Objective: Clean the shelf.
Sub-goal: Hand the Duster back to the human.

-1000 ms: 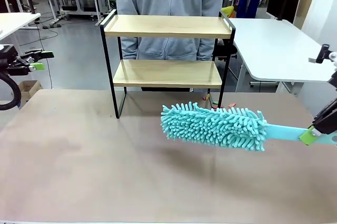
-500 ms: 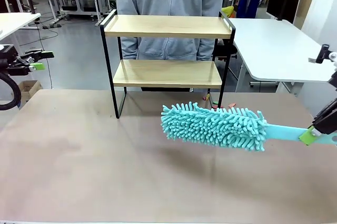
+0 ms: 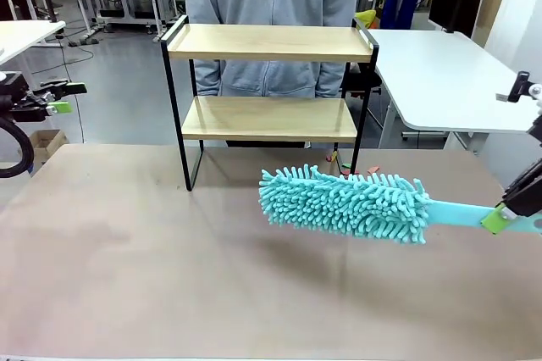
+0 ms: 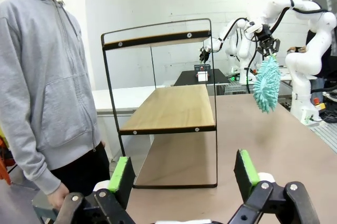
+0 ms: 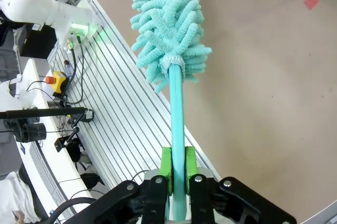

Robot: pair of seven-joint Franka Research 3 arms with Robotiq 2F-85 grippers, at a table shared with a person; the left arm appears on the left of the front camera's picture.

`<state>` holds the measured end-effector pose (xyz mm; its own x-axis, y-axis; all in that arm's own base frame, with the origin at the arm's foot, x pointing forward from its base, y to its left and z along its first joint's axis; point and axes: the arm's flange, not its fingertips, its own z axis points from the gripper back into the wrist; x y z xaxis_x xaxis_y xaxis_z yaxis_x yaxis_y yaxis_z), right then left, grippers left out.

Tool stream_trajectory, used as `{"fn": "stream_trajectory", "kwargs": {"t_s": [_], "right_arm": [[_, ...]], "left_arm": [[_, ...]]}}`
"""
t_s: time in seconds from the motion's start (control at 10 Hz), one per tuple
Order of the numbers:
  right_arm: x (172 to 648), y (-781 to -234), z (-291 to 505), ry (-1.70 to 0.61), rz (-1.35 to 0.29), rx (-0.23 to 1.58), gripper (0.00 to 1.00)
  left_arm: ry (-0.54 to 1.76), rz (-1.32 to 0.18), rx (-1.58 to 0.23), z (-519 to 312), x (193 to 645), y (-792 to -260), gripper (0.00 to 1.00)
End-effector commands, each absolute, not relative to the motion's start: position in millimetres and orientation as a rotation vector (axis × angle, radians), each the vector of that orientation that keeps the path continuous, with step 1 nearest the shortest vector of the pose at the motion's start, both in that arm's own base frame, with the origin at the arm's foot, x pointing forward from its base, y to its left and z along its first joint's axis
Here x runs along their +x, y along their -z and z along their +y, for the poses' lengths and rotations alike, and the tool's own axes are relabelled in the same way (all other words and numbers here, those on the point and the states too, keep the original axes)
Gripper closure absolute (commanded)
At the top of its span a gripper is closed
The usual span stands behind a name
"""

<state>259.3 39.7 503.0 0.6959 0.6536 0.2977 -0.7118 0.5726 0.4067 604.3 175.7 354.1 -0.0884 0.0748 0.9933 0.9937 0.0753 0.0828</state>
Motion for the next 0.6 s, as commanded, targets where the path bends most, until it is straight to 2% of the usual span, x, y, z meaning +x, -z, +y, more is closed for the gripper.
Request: {"fn": "stream_trajectory", "kwargs": {"t_s": [0.0, 0.1, 0.2, 0.5], "right_arm": [[283, -500, 35, -0.851, -0.137, 0.559, 0.87], [300, -496, 30, -0.903, -0.171, 0.57, 0.87], [309, -492, 21, -1.085, -0.238, 0.623, 0.87], [342, -492, 3, -1.236, -0.378, 0.634, 0.87]], "left_arm": [[1.174, -1.329, -1.153, 158, 571, -383, 0.0], [1.137, -1.311, -1.165, 138, 555, -394, 0.0], [1.118, -1.326, -1.135, 116, 537, -405, 0.0], [1.069, -1.305, -1.135, 61, 476, -418, 0.0]]}}
